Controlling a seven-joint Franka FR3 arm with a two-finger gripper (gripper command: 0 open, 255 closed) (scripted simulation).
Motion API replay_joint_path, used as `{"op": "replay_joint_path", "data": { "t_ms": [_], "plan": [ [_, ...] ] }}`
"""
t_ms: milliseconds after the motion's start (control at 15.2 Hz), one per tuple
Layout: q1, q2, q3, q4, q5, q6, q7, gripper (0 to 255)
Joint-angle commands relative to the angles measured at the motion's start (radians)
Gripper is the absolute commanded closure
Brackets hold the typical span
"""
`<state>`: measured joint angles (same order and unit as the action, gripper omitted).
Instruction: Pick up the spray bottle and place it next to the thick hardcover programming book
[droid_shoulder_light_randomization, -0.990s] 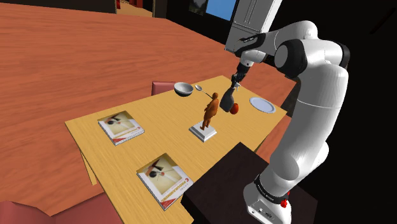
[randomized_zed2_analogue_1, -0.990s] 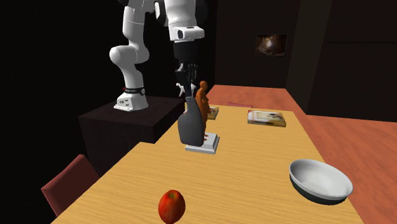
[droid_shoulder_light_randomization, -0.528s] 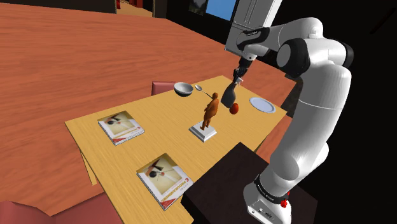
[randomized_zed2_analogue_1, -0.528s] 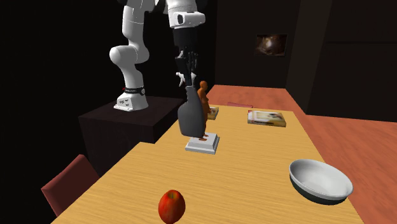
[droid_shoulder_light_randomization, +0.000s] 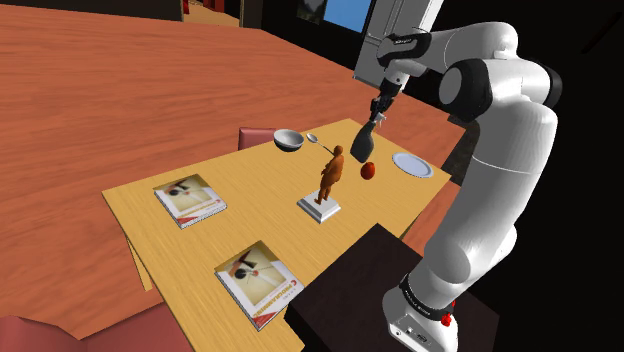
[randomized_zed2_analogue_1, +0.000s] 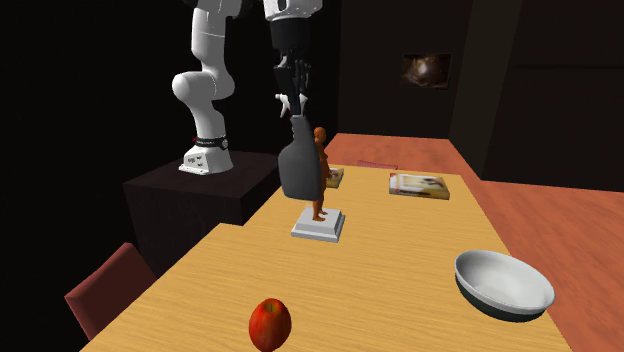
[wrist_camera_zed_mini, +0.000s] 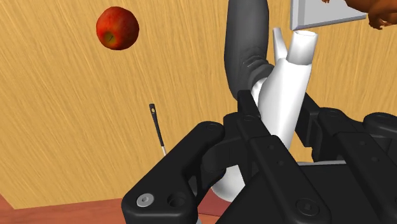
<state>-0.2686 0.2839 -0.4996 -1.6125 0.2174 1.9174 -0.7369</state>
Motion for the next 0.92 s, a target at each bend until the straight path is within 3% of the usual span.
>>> {"op": "replay_joint_path", "data": {
  "t_ms": [0,858],
  "plan": [
    [-0.002,0.0,-0.001,0.028,-0.002,-0.028,0.003,255],
    [-0.02,0.007,-0.007,0.213,-0.004,-0.205,0.018,255]
  ]
}}
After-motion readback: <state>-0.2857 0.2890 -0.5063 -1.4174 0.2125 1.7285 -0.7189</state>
